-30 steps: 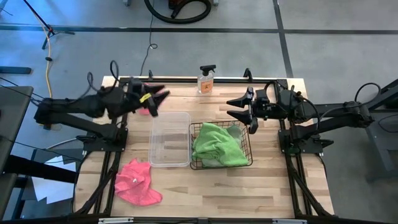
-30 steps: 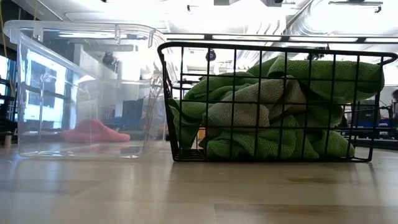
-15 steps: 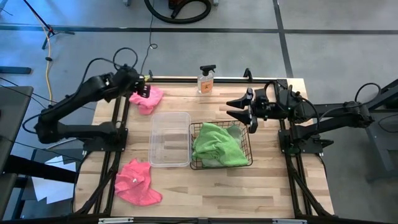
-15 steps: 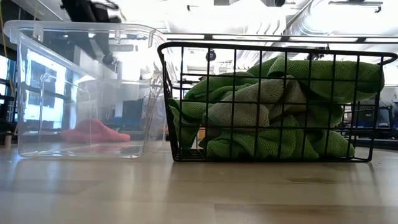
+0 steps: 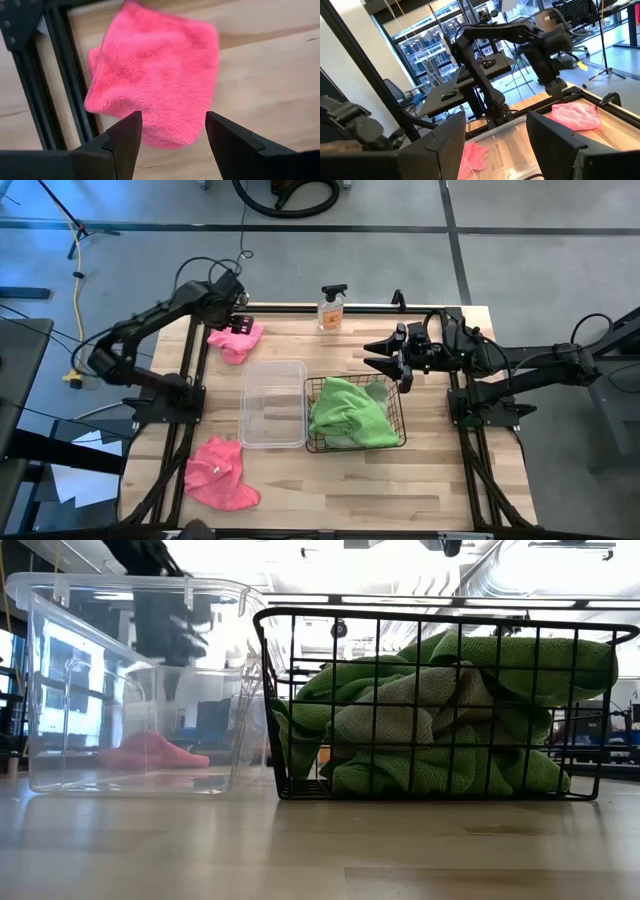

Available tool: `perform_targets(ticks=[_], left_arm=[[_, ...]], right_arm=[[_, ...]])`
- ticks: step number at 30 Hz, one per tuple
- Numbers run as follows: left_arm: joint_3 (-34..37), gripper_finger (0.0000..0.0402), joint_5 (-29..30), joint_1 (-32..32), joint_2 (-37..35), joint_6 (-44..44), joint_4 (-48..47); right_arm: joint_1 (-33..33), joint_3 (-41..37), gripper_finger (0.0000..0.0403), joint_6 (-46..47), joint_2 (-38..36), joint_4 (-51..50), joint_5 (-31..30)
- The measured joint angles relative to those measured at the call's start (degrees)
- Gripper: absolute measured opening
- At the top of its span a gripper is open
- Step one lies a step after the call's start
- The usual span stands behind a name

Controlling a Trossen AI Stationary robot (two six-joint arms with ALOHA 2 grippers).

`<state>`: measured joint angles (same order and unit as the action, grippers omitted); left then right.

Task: Sort microfiber towel by color & place in baskets
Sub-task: Put the pink towel into the transparent bin

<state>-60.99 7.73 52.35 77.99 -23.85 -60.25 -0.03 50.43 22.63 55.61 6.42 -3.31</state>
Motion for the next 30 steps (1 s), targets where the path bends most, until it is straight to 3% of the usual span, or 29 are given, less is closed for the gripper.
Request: perform_targets(ticks=[11,30], left_arm=[[0.00,0.0208,-1.76,0.91,11.23,3.07,0.17],[0.07,0.0208,-1.49,1.43,21.35,1.42,3.57]], right_arm=[[0.00,0.00,0.0207,1.55,0.00,-1.68,0.02],[0.00,0.00,0.0207,2.64,0.00,-4.57,0.09]])
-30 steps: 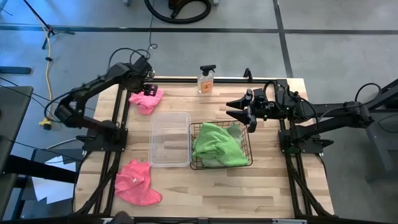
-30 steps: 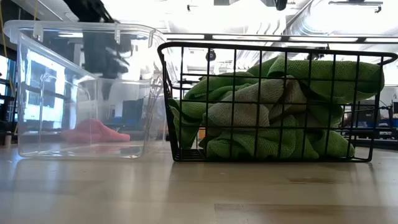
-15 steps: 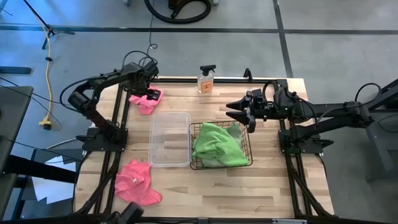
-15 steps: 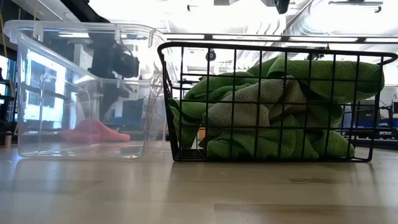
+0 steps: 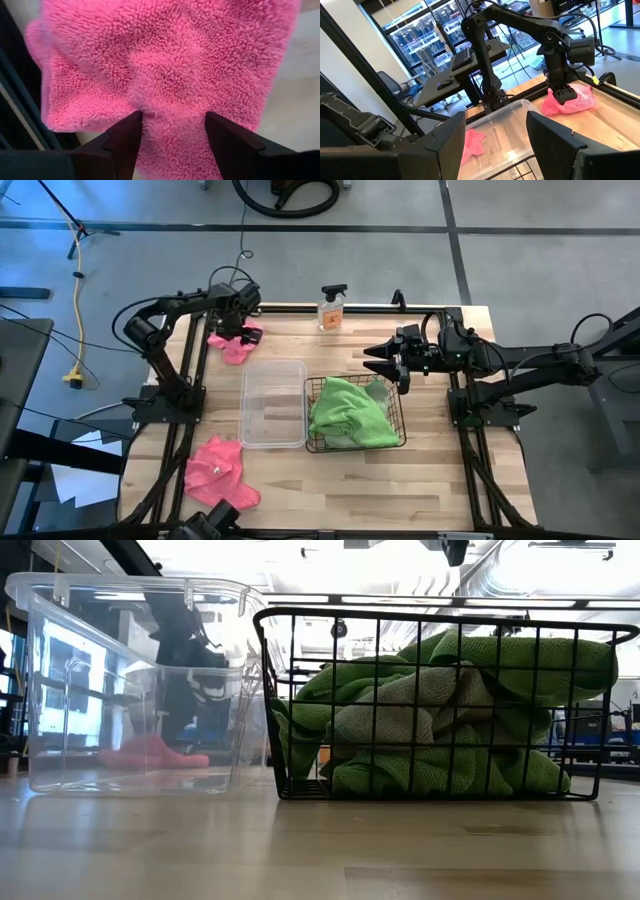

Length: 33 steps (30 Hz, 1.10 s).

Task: Sort microfiber towel by color & place in baskets
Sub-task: Put the pink towel into the transparent bin

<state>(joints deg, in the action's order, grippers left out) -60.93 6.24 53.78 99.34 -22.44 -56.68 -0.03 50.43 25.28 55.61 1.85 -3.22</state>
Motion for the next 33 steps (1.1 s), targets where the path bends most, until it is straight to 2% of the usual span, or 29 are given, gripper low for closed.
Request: perform_targets(ticks=[10,19,23,29,33], left_arm=[[0.00,0.0208,0.00,-0.92,4.84,-0.49,-0.03],[-0.13,0.0196,1.71,-2.27,5.50,2.12,0.38],[0.04,0.0151,1.81,-2.27,4.95,4.09,0.30],[0.04,0.0021,1.92,-2.27,4.72,4.14,-0.01],[0.04,0.0015,2.07,-2.26,4.68,5.08,-0.07]], right_arm=[[0.00,0.00,0.0207,-0.12,0.00,0.00,0.00],[0.00,0.00,0.0207,-0.22,-0.01,-0.09,0.00],[0.00,0.00,0.0207,-0.22,0.00,-0.13,0.00],[0.00,0.00,0.0207,-0.22,0.00,-0.13,-0.01],[0.00,0.00,0.0207,0.01,0.00,-0.13,0.00]])
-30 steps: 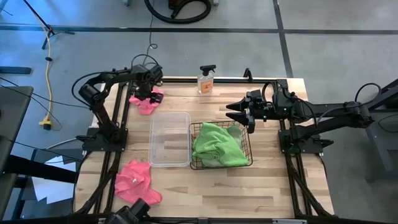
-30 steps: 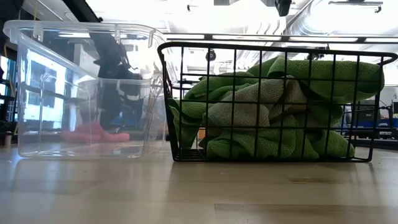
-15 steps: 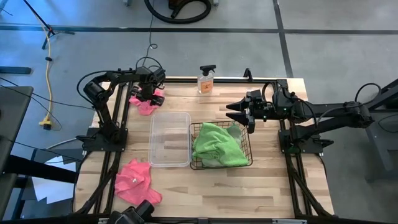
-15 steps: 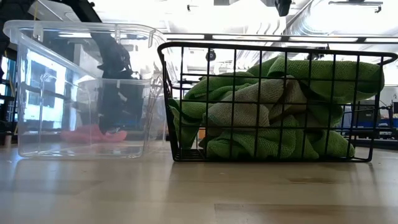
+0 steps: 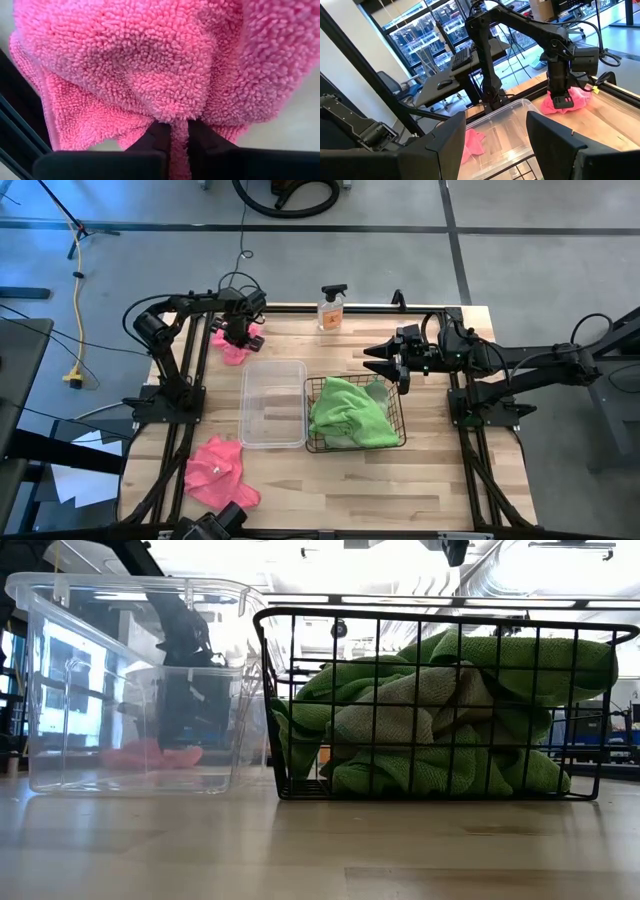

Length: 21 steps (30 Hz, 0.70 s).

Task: Sort microfiber towel by color & place in baskets
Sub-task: Put the pink towel into the transparent bin

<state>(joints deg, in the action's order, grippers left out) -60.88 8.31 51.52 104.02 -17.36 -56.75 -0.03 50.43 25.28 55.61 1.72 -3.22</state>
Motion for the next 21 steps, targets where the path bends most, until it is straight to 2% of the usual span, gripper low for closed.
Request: perform_targets(ticks=[3,7,17,21], left_arm=[[0.11,0.0006,1.30,-0.01,-1.30,1.00,-0.24],[0.09,0.0004,2.13,0.02,-7.13,2.09,1.26],[0.00,0.0002,2.77,0.40,-32.26,5.48,9.73],[0.00,0.0002,-0.60,-0.22,-42.20,5.14,14.91]], right_arm=[[-0.02,0.00,0.0207,0.22,0.01,-0.03,0.01],[-0.02,0.00,0.0207,-0.25,-0.01,-0.15,0.00],[0.00,0.00,0.0207,-2.26,0.01,-0.31,0.00],[-0.02,0.00,0.0207,-2.30,0.01,-0.31,0.00]])
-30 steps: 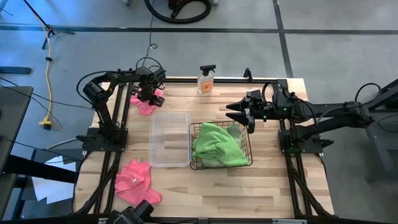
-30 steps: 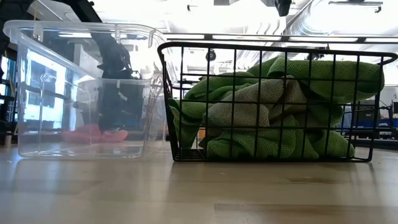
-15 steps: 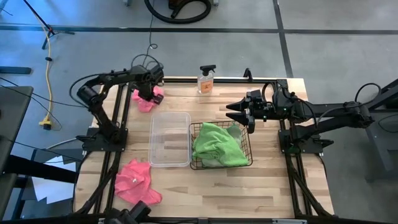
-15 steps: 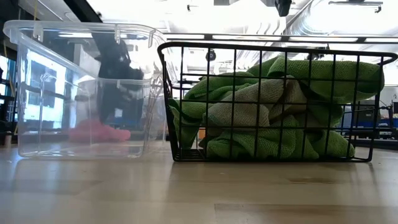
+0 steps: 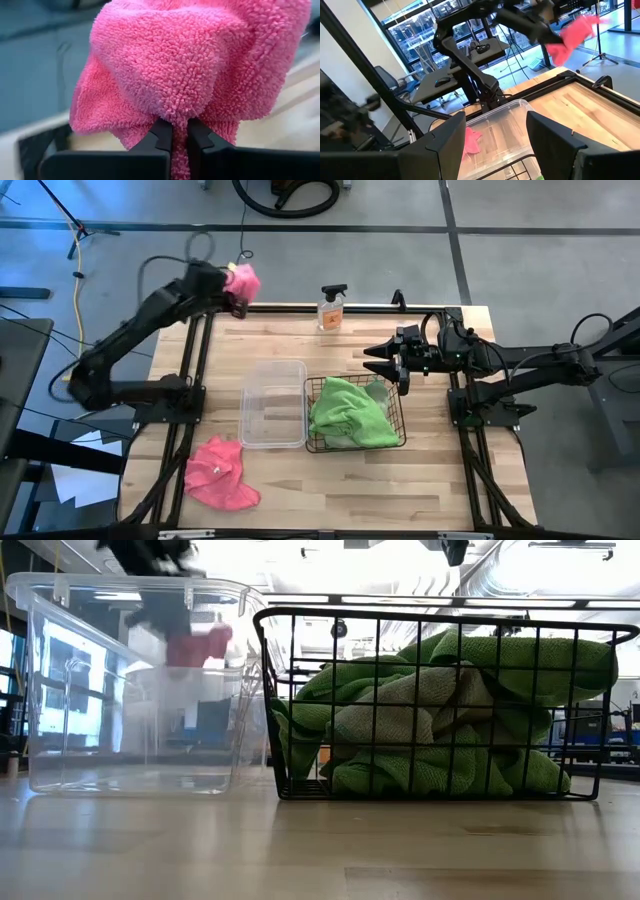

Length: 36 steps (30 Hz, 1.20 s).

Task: Sort microfiber towel by color & place in baskets
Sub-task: Put the pink towel into the transparent bin

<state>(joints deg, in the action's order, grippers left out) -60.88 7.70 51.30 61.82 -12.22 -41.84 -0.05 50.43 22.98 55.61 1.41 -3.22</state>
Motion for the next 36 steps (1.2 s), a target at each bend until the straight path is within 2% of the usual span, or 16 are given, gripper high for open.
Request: perform_targets(ticks=[7,15,25,32,36], left_arm=[[-0.02,0.0001,-9.58,-3.03,-12.94,-0.56,9.48],[-0.02,0.0001,-19.79,-9.45,-19.36,0.82,14.21],[-0.02,0.0001,-20.70,-22.64,-18.80,-3.99,17.01],[-0.04,0.0001,-20.36,-36.55,-18.38,-8.20,24.11],[-0.09,0.0001,-16.66,-44.73,-17.79,-8.50,28.37]], right_arm=[[0.00,0.00,0.0207,-0.08,0.00,0.00,0.00],[0.02,0.00,0.0207,-2.84,0.00,0.02,0.00],[0.02,0.00,0.0207,-3.12,0.00,0.02,-0.02],[0.02,0.00,0.0207,-3.12,0.00,0.02,-0.02],[0.00,0.00,0.0207,-3.12,-0.01,0.04,-0.02]])
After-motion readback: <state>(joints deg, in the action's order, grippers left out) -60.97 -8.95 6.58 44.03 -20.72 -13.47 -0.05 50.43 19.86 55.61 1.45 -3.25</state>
